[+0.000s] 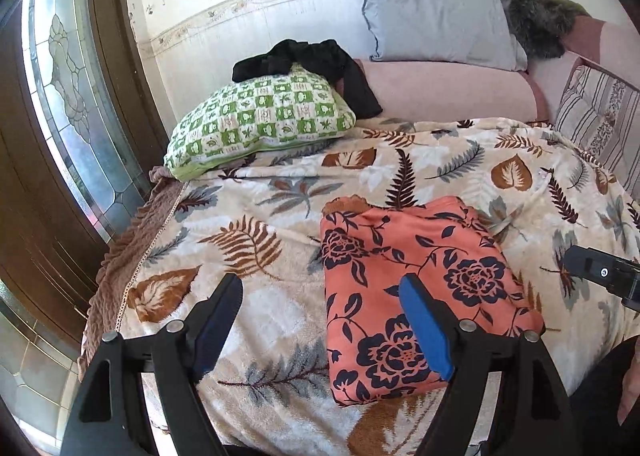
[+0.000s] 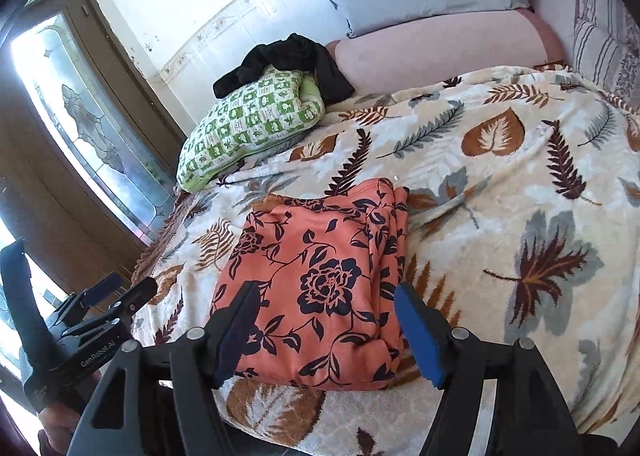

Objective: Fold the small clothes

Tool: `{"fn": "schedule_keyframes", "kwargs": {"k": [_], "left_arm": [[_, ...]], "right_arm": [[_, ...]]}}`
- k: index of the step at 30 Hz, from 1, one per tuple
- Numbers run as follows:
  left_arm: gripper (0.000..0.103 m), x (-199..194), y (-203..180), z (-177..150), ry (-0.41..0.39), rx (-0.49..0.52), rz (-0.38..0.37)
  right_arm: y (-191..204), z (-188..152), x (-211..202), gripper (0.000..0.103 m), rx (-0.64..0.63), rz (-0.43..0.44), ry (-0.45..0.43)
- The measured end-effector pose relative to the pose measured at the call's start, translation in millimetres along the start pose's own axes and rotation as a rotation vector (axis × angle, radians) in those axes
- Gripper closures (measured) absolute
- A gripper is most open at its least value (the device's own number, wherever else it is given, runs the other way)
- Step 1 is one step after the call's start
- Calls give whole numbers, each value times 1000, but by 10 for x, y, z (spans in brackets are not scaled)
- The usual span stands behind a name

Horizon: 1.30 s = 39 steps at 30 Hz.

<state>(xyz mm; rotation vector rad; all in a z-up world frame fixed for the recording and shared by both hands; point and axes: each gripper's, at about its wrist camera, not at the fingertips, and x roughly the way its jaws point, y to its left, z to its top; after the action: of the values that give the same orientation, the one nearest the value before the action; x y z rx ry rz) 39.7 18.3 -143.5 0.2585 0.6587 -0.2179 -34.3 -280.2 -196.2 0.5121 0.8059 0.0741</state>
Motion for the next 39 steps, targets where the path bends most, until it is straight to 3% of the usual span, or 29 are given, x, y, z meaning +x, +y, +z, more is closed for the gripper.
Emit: {"fn": "schedule_keyframes", "kwargs": {"k": [9,20,28,35,39], "left_arm": [[9,-492,-69,117,-93,-8,0],[5,-886,42,195,-131,-55,9],[4,-1143,117,263,-167,-80,7],[4,-1300,147,360,-184,-98,104],[4,-1383,175,403,-181,-87,90]], "right_arm": [[172,54,-470,29,-57,-79,-79],[424,50,-873,29,-103,-139,-137],[568,74,-1068,29,-115,-125,-166],[724,86,-1202,29,-130,-125,-201],[773,109,-1295,29,-123,-117,-230]]}}
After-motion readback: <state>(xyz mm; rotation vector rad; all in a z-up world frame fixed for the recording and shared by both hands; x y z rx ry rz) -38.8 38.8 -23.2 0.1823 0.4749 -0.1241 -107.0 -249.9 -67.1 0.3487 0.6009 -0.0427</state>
